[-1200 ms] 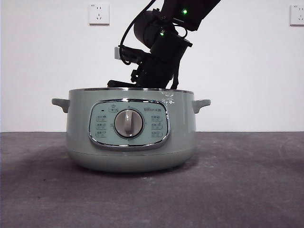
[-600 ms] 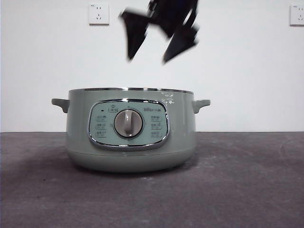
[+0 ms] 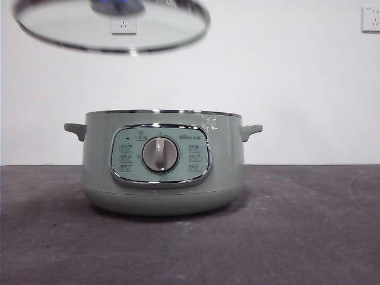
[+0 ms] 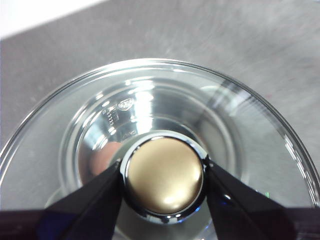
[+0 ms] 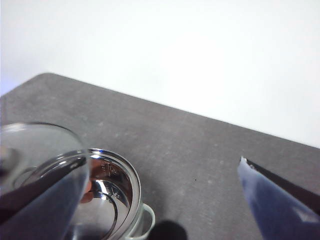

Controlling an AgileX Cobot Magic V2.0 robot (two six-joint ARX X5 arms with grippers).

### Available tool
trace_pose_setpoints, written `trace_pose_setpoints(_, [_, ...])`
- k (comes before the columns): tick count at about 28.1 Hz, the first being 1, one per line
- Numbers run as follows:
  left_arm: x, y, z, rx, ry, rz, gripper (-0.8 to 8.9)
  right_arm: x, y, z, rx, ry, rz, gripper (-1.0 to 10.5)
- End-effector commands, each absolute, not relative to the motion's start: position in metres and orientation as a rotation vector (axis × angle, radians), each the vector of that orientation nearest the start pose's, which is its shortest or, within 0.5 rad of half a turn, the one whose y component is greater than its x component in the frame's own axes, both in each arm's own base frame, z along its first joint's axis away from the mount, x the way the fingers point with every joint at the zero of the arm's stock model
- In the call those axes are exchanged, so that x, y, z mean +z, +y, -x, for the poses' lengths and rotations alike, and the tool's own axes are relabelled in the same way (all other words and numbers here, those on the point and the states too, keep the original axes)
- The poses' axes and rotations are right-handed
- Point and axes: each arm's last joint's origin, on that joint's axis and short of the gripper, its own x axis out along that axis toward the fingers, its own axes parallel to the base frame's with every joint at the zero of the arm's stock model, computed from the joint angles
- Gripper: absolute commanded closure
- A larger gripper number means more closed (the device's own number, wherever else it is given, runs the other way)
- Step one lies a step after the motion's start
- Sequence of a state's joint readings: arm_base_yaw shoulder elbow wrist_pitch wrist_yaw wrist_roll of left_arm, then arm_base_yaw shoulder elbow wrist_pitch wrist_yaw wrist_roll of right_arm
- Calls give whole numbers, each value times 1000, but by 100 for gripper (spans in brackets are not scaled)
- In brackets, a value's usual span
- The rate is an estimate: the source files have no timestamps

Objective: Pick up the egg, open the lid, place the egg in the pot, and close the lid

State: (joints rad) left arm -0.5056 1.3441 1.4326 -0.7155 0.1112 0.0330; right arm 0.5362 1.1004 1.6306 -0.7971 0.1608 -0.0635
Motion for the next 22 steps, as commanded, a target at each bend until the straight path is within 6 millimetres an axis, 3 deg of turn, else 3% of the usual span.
trace_pose_setpoints(1, [383, -148, -256, -618, 568, -147, 822, 494, 74, -134, 377, 217, 136, 442])
trace_pose_setpoints(9, [351, -175, -292, -634, 583, -154, 822, 499, 50, -93, 377, 188, 125, 442])
trace_pose_setpoints(22, [321, -191, -314, -626, 635, -171, 822, 494, 38, -73, 378, 219, 136, 442])
